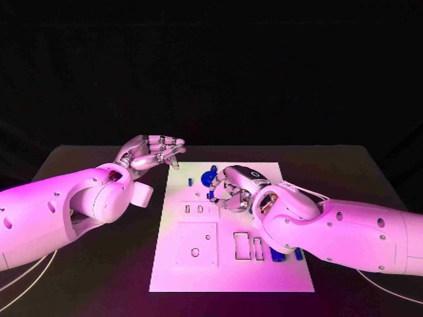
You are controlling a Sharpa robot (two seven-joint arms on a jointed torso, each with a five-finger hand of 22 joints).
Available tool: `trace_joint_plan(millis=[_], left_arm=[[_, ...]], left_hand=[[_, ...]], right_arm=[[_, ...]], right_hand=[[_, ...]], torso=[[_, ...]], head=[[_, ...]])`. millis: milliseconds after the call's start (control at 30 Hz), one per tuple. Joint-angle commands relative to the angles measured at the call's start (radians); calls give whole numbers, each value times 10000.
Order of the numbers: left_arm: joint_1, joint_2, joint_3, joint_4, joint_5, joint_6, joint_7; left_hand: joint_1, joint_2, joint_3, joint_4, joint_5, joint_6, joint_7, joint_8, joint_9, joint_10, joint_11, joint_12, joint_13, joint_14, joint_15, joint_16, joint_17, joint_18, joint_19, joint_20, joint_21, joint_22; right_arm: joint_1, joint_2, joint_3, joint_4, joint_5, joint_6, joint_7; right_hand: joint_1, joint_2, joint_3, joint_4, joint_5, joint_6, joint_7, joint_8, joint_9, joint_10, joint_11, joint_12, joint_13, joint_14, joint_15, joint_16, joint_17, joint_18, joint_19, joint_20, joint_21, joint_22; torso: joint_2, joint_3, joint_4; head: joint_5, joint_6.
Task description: Assemble the parts on the task board
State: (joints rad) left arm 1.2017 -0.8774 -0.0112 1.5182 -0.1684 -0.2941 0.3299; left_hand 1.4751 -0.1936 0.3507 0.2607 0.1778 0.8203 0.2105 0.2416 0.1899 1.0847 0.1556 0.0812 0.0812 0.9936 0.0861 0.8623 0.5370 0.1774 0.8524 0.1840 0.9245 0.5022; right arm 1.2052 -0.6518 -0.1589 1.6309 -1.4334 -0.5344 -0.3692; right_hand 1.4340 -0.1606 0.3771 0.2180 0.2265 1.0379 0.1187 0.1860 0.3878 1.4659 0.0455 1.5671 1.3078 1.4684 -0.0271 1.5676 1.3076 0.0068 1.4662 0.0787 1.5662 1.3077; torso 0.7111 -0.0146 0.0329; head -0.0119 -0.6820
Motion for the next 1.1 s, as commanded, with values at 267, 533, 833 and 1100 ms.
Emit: trace_joint_plan(millis=[267, 533, 833, 1100], left_arm=[[-2, 42, -1, -7, -56, 91, -21], [-9, 46, -4, -17, -57, 107, -25], [-11, 34, -6, -28, -58, 116, -31], [-14, 27, -8, -36, -58, 124, -37]], left_hand=[[121, -7, 47, -6, -10, -71, 149, -65, 15, -50, 14, -43, 15, -78, -6, 36, -10, 52, -67, -7, 65, 16], [121, -7, 47, -6, -10, -71, 149, -65, 15, -50, 14, -43, 15, -78, -6, 36, -10, 52, -67, -7, 65, 16], [121, -7, 47, -6, -10, -71, 149, -65, 15, -50, 14, -43, 15, -78, -6, 36, -10, 52, -67, -7, 65, 16], [121, -7, 47, -6, -10, -71, 149, -65, 15, -50, 14, -43, 15, -78, -6, 36, -10, 52, -67, -7, 65, 16]], right_arm=[[-380, 514, -60, -392, -930, -101, -369], [-581, 731, -69, -597, -1092, -42, -391], [-634, 825, -75, -741, -1217, 70, -453], [-655, 852, -80, -825, -1286, 142, -500]], right_hand=[[-89, -22, 51, -7, -11, 45, -12, 53, 56, 1043, -69, 31, 2623, 1011, -60, 17, 2576, -68, 1046, -66, 46, 2631], [-134, -70, 47, -6, 6, 27, -8, 54, 57, 1044, -67, 32, 2624, 1011, -59, 17, 2575, -68, 1046, -66, 46, 2631], [-169, -106, 46, -5, 18, 16, -6, 58, 58, 1039, -64, 26, 2618, 1012, -58, 19, 2583, -68, 1046, -66, 46, 2631], [-242, -160, 40, 11, 30, -6, 2, 61, 59, 1039, -60, 26, 2618, 1012, -53, 18, 2579, -68, 1046, -64, 46, 2631]], torso=[[14, 7, 21], [6, 2, 24], [1, 2, 21], [0, 6, 19]], head=[[68, -83], [93, -127], [107, -149], [124, -158]])
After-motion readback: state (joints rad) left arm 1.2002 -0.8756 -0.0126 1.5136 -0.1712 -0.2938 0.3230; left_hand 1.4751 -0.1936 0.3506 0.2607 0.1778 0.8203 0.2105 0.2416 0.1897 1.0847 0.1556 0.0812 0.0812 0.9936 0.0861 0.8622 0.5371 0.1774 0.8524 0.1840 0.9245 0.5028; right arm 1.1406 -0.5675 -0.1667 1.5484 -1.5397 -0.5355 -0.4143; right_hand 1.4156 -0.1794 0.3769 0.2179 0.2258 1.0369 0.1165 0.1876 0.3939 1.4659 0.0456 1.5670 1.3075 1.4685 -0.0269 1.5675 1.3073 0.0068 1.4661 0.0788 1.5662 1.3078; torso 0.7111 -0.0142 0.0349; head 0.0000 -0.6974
